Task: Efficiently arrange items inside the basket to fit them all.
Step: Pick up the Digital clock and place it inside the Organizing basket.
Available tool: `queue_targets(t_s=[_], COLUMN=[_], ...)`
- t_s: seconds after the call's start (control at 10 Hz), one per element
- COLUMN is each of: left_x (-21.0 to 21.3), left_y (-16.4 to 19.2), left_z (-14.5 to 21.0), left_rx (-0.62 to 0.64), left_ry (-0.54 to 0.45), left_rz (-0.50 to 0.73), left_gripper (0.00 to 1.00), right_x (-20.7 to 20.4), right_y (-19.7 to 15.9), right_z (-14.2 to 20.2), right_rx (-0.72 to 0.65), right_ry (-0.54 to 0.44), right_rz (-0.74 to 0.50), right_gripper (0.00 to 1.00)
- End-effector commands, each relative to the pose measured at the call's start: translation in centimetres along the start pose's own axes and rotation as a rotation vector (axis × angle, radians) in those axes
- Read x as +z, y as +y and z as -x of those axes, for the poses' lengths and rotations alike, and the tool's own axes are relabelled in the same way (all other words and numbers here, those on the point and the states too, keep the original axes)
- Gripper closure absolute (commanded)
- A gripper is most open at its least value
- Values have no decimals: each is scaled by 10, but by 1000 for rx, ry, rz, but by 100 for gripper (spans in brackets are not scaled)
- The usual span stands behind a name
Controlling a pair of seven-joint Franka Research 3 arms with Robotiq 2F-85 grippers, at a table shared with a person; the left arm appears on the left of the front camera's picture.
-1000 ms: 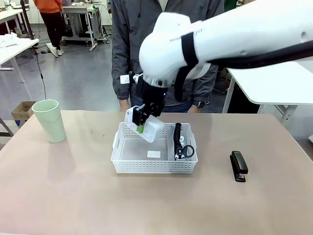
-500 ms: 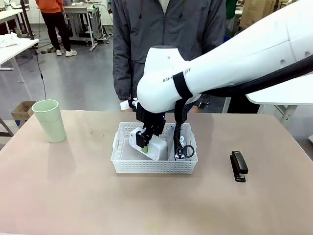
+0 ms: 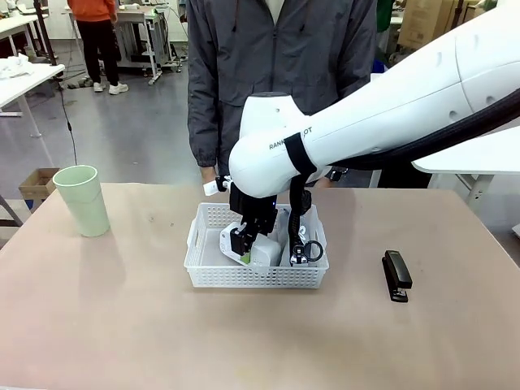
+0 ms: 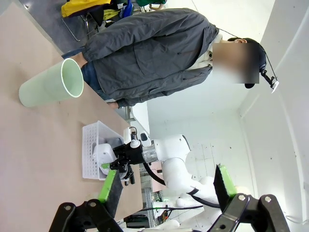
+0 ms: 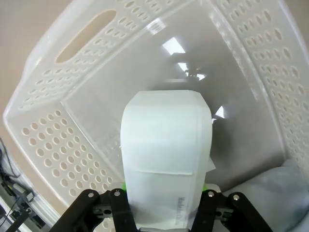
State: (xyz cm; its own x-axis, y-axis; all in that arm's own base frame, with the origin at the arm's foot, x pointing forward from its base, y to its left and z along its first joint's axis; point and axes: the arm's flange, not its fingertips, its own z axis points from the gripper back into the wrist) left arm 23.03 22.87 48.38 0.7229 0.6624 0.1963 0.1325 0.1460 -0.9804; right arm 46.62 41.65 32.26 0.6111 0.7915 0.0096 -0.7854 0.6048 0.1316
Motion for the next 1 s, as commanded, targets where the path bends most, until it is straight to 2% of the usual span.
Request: queue_targets(t_s=[0.0,0.3,0.4,0.9], left_x=[1,1,1,1], left_y=[-2,-2,-2,-2], left_z=[0,0,0,0], left_rx=[-16,-16,-16,-16], left_ry=[-5,-5,-5,-5], left_rz=[22,22,22,22], left_gripper=[0,0,0,0], right_x=[-2,-2,-7,-5], right_y=[2,0,3,2], right_z=[1,0,1,2], right_rx=[0,0,22,19], right_ry=[4,3,29,16], right_rz=[-1,-2,5,15], right_gripper=[48,48,0,0])
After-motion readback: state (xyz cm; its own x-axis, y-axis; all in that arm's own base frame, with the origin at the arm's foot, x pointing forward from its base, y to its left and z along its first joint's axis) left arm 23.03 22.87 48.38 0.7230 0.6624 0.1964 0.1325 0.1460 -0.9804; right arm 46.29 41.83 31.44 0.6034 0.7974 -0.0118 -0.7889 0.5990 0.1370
